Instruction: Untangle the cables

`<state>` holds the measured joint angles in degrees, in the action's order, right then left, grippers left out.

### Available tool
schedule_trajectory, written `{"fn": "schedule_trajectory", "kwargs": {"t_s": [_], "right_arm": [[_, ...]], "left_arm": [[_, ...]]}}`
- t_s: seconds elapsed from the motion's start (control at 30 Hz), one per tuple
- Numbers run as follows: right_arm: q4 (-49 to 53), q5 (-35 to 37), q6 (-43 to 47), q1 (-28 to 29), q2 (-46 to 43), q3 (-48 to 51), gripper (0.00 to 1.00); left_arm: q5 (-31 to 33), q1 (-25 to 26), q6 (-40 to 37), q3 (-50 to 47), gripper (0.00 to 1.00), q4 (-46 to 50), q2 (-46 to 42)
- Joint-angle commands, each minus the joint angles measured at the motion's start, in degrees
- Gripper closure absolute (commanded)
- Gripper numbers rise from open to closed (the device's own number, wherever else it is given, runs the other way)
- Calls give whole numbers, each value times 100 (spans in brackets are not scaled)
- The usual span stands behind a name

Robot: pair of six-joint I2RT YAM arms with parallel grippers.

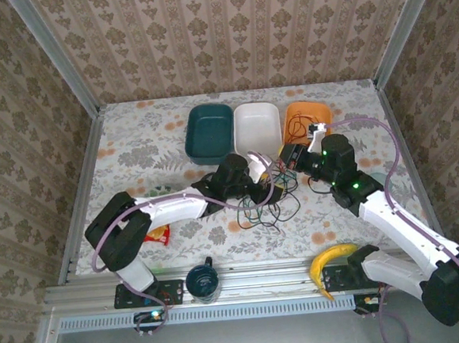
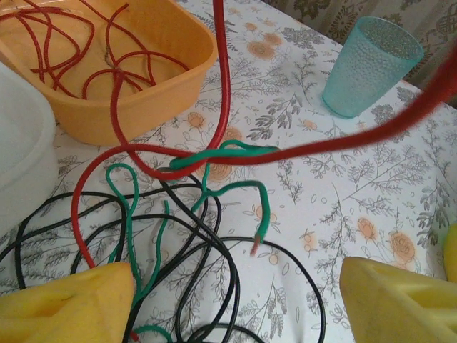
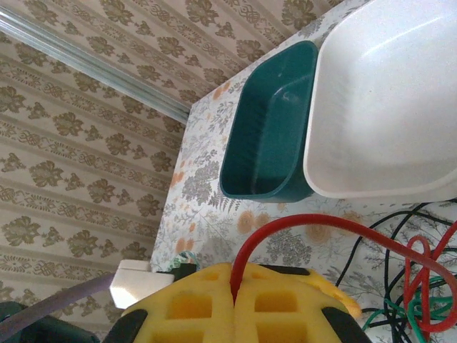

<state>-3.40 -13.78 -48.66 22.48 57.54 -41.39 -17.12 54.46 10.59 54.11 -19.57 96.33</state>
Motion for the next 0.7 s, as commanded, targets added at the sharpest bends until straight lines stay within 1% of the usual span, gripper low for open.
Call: {"fn": "schedule_trajectory", "kwargs": {"t_s": [0.0, 0.13, 0.2, 0.23, 0.3, 0.37, 0.4, 0.47, 0.53, 0.67], "right_arm": [[-236, -46, -152, 51, 14, 78, 100], [-214, -63, -139, 46, -14, 87, 100], [-159, -38, -119, 55, -39, 85, 100], [-141, -41, -107, 46, -49, 87, 100], [-67, -13, -68, 46, -74, 87, 100], [45, 61, -35, 40, -93, 87, 100], [75, 89, -6, 40, -111, 87, 100], [157, 174, 68, 38, -150, 46, 100], [318, 295, 231, 31, -194, -58, 100], [859, 753, 761, -9, -341, -394, 100]], "left_arm": [[-241, 3, 76, 294, 27, -354, 184], [-305, -95, 283, 362, 36, -703, 387], [-442, -182, 442, 394, 48, -844, 500], [-486, -213, 512, 403, 56, -907, 545], [-615, -284, 692, 416, 77, -1087, 639], [-757, -331, 830, 448, 96, -1162, 705], [-775, -347, 878, 456, 100, -1169, 728], [-756, -358, 926, 421, 100, -1189, 724], [-607, -375, 940, 321, 100, -1157, 658], [-159, -443, 945, -100, 100, -1031, 359]]}}
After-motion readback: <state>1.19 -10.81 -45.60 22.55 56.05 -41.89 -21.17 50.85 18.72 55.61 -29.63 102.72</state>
